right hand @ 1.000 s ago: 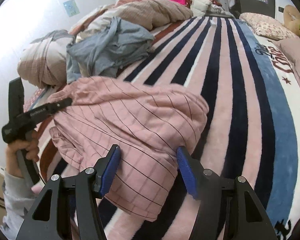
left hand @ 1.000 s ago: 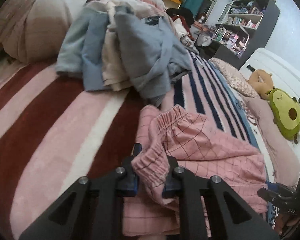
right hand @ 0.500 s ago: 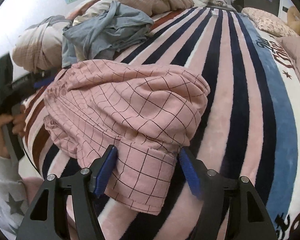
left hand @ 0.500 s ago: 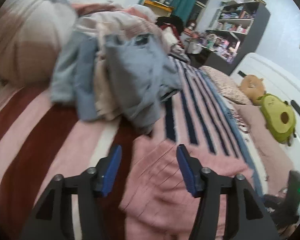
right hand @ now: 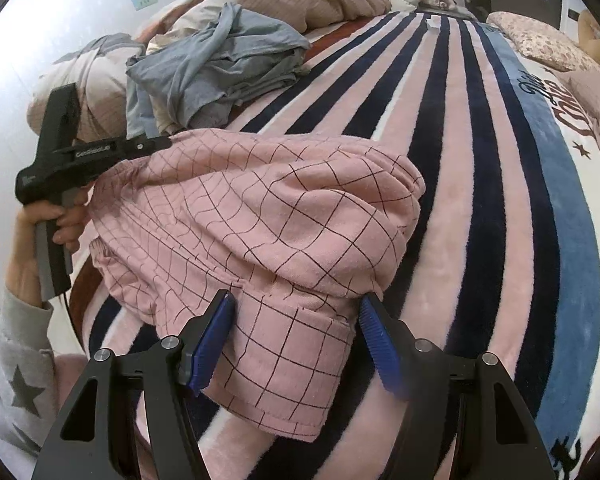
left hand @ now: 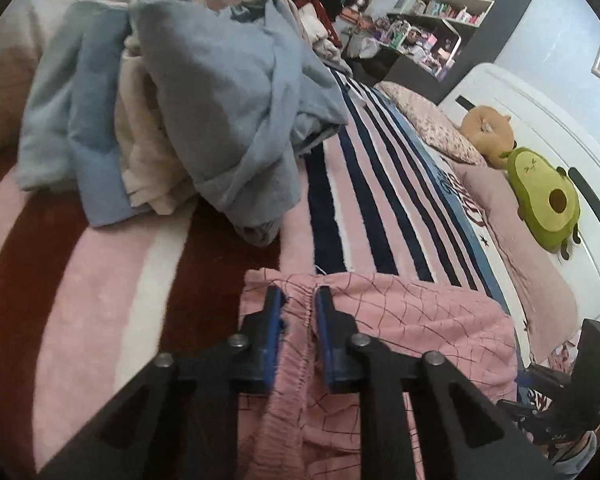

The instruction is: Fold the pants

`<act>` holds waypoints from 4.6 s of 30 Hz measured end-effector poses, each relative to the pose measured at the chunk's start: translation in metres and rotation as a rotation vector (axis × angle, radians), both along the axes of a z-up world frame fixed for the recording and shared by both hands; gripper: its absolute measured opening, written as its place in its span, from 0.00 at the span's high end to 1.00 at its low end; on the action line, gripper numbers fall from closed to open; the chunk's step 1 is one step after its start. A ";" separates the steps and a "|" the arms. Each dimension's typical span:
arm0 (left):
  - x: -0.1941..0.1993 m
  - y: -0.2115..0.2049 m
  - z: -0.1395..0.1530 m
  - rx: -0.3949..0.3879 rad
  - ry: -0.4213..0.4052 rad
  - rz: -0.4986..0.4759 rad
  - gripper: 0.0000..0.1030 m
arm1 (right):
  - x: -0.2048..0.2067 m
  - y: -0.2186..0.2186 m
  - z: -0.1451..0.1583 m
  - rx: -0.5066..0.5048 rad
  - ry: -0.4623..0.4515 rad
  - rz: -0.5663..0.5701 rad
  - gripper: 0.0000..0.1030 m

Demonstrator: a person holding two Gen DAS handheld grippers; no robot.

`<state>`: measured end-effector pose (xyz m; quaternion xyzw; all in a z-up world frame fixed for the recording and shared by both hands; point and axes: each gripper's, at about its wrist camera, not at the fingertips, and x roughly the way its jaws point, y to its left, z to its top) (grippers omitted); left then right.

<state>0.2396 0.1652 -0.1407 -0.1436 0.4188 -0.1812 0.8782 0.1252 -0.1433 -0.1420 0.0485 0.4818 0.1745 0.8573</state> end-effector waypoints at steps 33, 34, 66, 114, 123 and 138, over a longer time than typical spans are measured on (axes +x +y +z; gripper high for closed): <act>-0.089 0.035 -0.008 -0.033 -0.025 0.091 0.85 | -0.012 -0.002 0.001 0.042 0.005 -0.067 0.41; -0.090 0.033 -0.008 -0.023 -0.028 0.082 0.85 | -0.012 -0.002 0.002 0.042 0.004 -0.067 0.41; -0.043 0.014 -0.027 0.025 0.098 0.031 0.43 | 0.019 -0.018 -0.006 0.128 0.075 -0.065 0.28; -0.076 0.008 0.032 0.089 -0.091 0.011 0.89 | -0.002 0.043 0.031 0.156 -0.076 0.045 0.81; -0.086 0.059 0.053 0.147 -0.097 0.094 0.89 | 0.008 0.094 0.039 0.183 -0.084 0.123 0.82; -0.058 0.216 0.059 0.292 0.033 0.437 0.89 | 0.058 0.267 0.027 0.197 -0.027 0.319 0.84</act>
